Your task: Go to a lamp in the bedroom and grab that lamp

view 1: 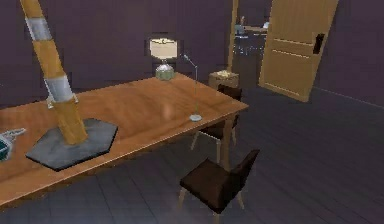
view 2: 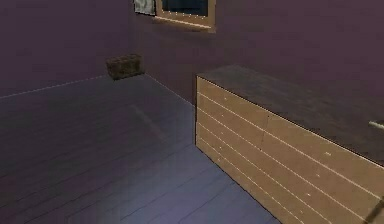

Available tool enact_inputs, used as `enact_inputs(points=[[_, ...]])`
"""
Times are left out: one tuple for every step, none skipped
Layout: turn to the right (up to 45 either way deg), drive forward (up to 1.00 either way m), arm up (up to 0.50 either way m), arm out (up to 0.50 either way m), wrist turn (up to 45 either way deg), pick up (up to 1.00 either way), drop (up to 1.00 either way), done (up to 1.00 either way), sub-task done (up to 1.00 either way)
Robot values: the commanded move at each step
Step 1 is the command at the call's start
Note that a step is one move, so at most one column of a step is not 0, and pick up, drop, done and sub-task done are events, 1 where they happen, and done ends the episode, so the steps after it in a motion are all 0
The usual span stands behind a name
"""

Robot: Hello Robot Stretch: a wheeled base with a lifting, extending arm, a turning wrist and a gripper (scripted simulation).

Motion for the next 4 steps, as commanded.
enact_inputs(points=[[0.0, 0.3, 0.0, 0.0, 0.0, 0.0, 0.0, 0.0, 0.0], [-45.0, 0.0, 0.0, 0.0, 0.0, 0.0, 0.0, 0.0, 0.0], [-45.0, 0.0, 0.0, 0.0, 0.0, 0.0, 0.0, 0.0, 0.0], [-45.0, 0.0, 0.0, 0.0, 0.0, 0.0, 0.0, 0.0, 0.0]])
